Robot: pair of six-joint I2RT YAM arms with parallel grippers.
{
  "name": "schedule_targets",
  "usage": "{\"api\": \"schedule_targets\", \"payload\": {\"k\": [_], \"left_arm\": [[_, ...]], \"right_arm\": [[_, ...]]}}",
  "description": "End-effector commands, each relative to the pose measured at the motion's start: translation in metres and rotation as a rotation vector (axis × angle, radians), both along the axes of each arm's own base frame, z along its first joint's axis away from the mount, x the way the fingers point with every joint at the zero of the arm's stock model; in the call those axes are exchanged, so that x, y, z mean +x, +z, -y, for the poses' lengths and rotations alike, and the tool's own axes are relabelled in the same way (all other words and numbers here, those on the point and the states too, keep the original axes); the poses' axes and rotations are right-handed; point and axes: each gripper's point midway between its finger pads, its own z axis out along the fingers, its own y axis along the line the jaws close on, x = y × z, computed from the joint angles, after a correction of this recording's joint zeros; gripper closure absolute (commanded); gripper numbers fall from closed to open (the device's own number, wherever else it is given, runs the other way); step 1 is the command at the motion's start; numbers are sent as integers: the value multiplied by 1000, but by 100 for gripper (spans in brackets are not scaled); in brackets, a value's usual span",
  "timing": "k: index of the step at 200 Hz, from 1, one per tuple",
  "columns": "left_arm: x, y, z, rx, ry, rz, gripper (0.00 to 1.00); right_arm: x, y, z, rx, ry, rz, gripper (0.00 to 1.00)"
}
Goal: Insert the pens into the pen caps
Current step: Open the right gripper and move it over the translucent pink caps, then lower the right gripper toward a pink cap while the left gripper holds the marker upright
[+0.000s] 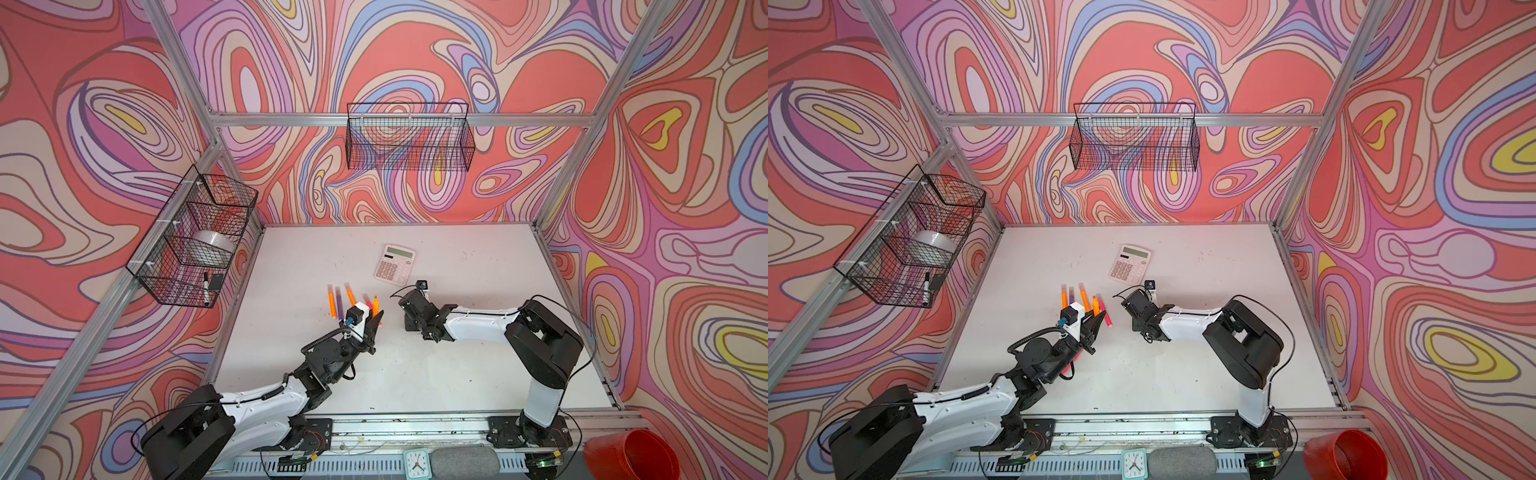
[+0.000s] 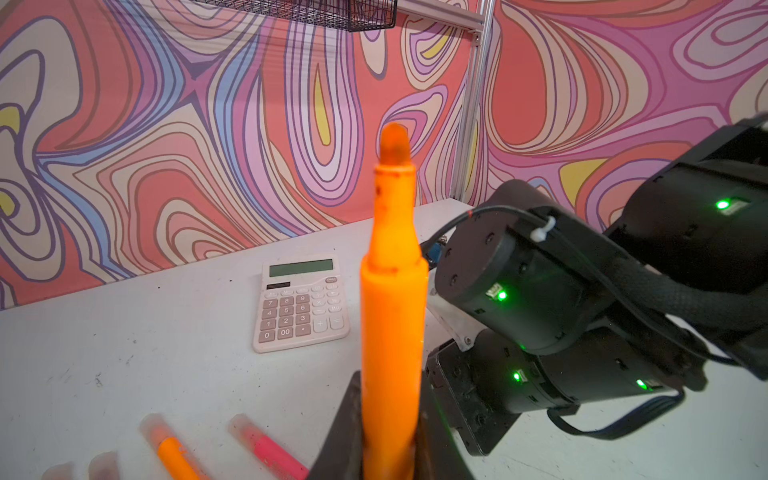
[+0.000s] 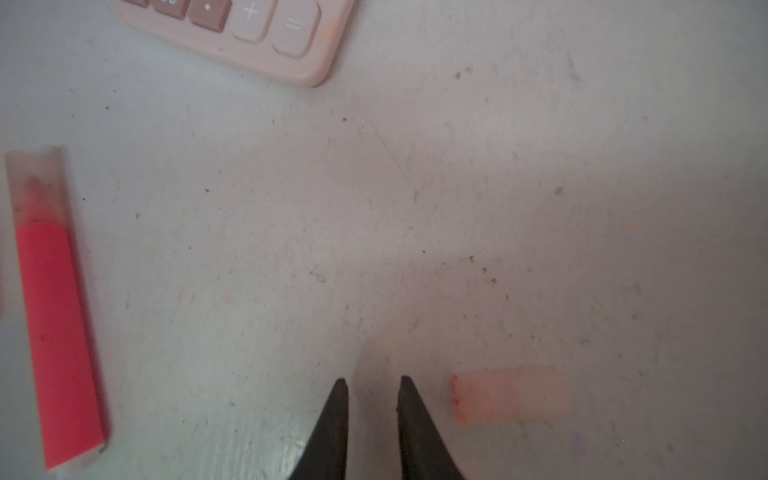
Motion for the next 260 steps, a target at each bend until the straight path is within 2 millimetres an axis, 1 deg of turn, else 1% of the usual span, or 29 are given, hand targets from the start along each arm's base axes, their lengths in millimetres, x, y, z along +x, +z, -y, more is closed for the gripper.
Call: {"api": "schedule_targets", "payload": {"k": [1,46,71,96,105,107,116,132,160,185,204,214,226,241,260], "left_arm": [[2,13,1,-35,6,18,100],[4,11,3,-19,8,0,100],[2,13,5,-17,-10,-1,100],[3,14,2,-21,7,0,100],[3,14,3,-23,2,-1,100],[2,15,3,-24,-1,1,100],[2,15,4,-21,-5,2,100],[4,14,3,-20,7,-7,100],[7,14,0,-20,33,-22,100],[0,16,6,-14,-24,7,100],[-17,19,19,-4,-144,76,100],[-22,20,20,-12,-171,96,100],[-20,19,20,-24,-159,88,100],[-13,15,15,-26,-111,62,100],[-8,12,9,-25,-70,46,100]], "right_arm": [[3,1,6,-32,-18,8,78],[-4,-5,10,-22,-28,-10,82],[-7,-1,9,-5,-20,-16,85],[-12,4,15,6,-36,-10,85],[-15,0,19,-2,-39,-15,85],[-14,8,18,12,-40,-1,85],[-15,13,20,21,-45,8,85],[-20,14,25,23,-50,8,85],[-30,15,24,31,-40,6,85],[-38,14,21,38,-23,-6,85],[-37,13,20,31,-20,-8,85],[-35,15,20,21,-22,-2,85],[-31,19,18,15,-21,7,85],[-25,26,14,13,-19,24,83],[-19,28,11,-2,-18,37,81]]}}
